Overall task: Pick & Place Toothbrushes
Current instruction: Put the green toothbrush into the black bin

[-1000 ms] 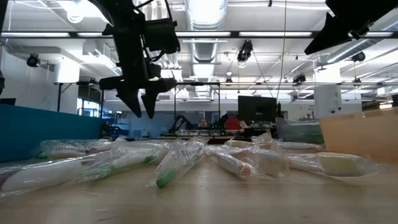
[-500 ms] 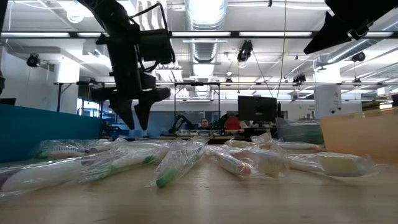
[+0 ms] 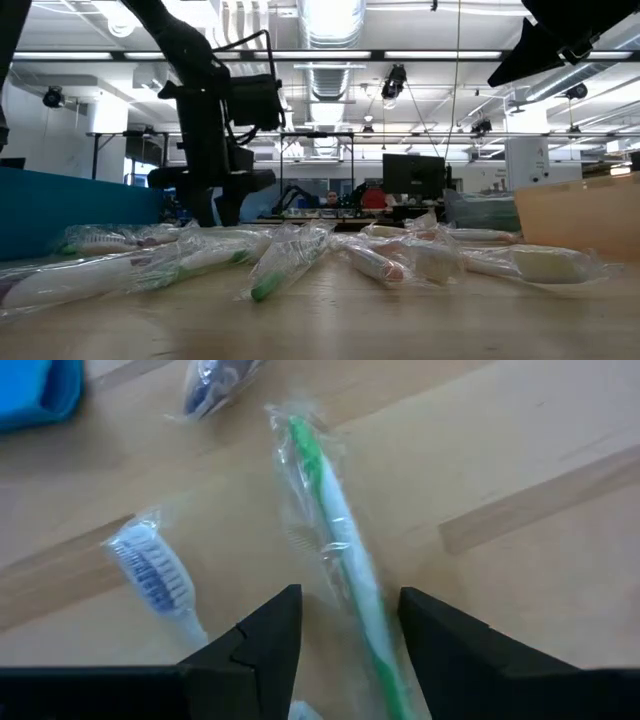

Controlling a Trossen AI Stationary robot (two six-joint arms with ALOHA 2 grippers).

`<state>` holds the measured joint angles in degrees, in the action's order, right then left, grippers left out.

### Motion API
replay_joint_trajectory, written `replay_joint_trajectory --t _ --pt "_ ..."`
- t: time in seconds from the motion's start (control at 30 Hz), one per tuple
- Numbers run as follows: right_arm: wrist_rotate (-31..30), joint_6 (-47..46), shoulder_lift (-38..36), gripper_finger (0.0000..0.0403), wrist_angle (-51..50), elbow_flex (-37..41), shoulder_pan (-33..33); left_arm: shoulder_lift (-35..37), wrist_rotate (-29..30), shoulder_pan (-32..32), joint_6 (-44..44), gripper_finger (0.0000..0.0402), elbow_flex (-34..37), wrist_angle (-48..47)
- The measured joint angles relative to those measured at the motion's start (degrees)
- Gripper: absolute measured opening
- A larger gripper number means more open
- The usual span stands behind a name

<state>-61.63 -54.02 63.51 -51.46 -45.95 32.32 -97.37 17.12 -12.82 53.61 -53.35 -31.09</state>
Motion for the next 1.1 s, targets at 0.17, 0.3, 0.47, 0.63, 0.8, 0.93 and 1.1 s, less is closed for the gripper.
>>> replay_joint_trajectory --t 0.17,0.3,0.47,0.63,0.8,0.93,1.1 --pt "0.0 0.0 0.0 0.0008 0.0 0.0 0.0 -1.0 -0.1 0.0 -0.5 0.0177 -0.2 0.3" --pt "0.0 0.0 0.0 0.0008 0.0 0.1 0.0 -0.8 -0.1 0.0 -1.2 0.0167 -0.2 1.2" --pt "0.0 0.0 0.0 0.0008 0.0 0.3 0.0 -1.0 -0.4 0.0 -2.4 0.0132 -0.7 2.2" --pt "0.0 0.0 0.0 0.0008 0.0 0.3 0.0 -1.0 -0.6 0.0 -2.5 0.0089 -0.8 3.5" --pt "0.0 0.0 0.0 0.0008 0.0 0.3 0.0 -1.1 -1.1 0.0 -4.4 0.0052 -0.8 7.7" --pt "0.0 0.0 0.0 0.0008 0.0 0.3 0.0 -1.1 -2.1 0.0 -7.2 0.0032 -0.8 12.7" --pt "0.0 0.0 0.0 0.0008 0.0 0.4 0.0 -1.1 -6.6 0.0 -11.6 0.0033 -0.8 20.9"
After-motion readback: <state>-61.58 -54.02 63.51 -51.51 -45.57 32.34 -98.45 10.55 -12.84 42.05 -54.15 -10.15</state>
